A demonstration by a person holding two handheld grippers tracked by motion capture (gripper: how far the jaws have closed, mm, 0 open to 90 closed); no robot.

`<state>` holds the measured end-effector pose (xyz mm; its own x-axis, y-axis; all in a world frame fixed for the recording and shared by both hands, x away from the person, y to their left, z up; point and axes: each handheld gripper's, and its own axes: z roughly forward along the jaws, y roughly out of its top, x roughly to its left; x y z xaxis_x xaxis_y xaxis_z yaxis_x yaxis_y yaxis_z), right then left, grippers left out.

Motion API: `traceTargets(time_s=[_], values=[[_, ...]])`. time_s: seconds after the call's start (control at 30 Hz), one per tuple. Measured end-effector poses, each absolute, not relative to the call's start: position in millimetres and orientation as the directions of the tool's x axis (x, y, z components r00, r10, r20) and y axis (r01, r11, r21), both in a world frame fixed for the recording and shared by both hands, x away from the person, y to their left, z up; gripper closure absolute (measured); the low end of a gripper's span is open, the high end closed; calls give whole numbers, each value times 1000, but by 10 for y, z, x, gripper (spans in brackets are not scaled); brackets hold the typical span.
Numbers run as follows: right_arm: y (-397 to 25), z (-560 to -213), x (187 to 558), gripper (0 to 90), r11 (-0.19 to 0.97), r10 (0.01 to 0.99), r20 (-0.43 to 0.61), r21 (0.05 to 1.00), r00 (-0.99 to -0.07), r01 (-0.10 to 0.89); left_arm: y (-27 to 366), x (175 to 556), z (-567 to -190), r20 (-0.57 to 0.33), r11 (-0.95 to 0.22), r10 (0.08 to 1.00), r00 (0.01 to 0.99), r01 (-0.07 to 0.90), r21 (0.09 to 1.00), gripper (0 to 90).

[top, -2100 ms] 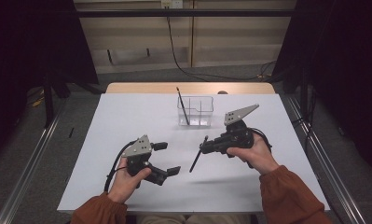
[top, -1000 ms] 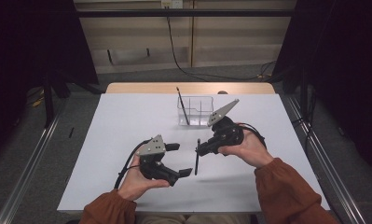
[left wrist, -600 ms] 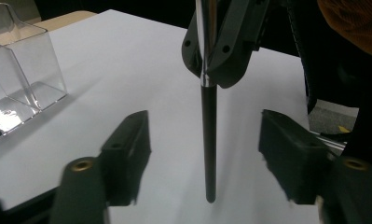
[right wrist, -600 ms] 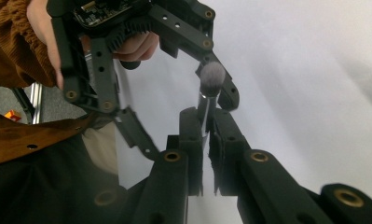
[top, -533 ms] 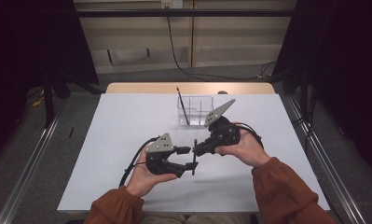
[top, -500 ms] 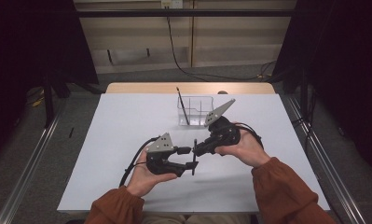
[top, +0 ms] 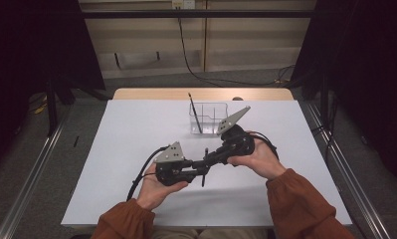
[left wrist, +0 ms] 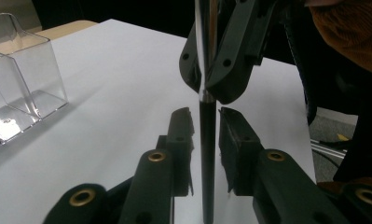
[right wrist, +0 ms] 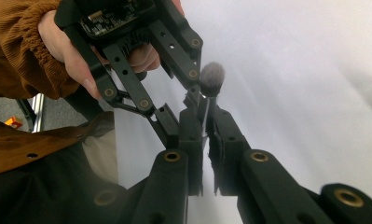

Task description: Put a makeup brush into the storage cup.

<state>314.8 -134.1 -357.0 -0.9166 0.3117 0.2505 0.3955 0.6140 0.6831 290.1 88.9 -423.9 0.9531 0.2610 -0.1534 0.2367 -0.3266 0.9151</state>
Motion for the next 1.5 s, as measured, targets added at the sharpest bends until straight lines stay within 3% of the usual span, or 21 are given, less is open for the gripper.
traceTargets(time_s=[0.33,0.97,1.2,1.5], values=[[-1347,-3590,3135,836,600,314,254,693,-915,399,905,2910,-4249,-165,-313,261,951,245,918,834],[-1410,-3620,3081,786,517,318,271,754,-909,406,963,2928,-4226,-180,-290,261,948,255,922,841],[-1455,-3649,3080,731,476,325,280,777,-903,412,964,2934,-4237,-174,-302,267,948,254,919,841],[-1541,-3706,3047,567,440,380,258,794,-888,419,1032,2947,-4233,-163,-303,288,944,251,919,840]])
